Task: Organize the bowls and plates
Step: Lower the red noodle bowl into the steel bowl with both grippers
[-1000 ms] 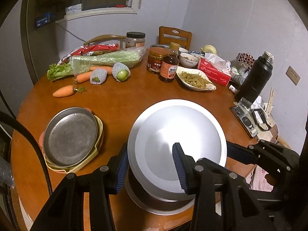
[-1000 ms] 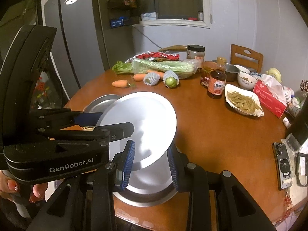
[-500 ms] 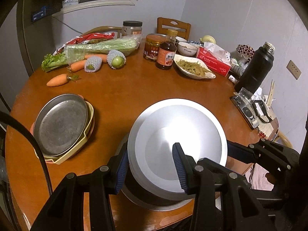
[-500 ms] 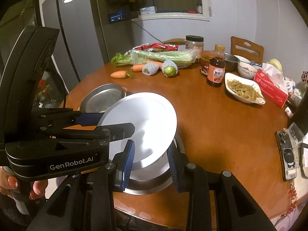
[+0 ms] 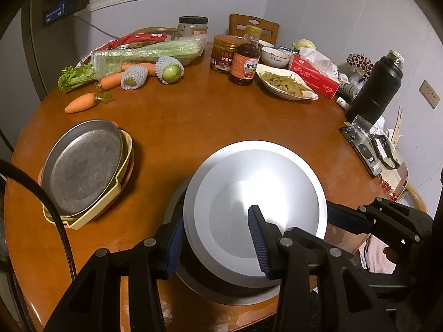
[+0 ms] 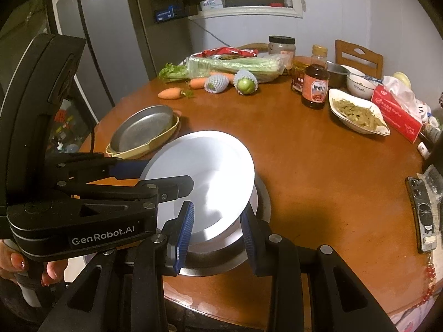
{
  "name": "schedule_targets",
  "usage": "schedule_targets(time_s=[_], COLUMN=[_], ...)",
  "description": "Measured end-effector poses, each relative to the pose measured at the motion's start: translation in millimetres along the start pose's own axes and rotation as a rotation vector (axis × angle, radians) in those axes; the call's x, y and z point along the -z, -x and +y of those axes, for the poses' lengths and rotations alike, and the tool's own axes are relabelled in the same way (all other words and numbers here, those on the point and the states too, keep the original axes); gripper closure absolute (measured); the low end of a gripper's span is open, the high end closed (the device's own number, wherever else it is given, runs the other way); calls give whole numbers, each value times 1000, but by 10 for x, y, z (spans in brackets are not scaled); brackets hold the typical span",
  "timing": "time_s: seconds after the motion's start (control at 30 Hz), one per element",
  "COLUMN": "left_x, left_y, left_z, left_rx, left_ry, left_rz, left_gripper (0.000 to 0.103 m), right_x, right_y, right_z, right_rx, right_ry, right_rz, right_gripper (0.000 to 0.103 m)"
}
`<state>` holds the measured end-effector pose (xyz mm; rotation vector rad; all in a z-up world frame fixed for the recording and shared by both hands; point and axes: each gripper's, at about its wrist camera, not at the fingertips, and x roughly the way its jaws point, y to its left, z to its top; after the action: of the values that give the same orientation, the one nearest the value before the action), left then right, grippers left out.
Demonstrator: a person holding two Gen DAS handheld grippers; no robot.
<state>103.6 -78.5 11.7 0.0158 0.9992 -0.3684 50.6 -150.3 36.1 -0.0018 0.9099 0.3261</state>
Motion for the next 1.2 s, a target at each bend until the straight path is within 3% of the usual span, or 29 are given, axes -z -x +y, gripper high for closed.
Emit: schedule_targets(time_s=[1.2], left_x=[62], left_y=[-77], left_z=[31], left_rx=[-43], left_ry=[-21], left_rz=[21], left_gripper=[59], right_x=[33], right_y=[-144], right_z=[-43], right_rx=[16], right_ry=[-3], right_rz=[50], right_gripper=[68])
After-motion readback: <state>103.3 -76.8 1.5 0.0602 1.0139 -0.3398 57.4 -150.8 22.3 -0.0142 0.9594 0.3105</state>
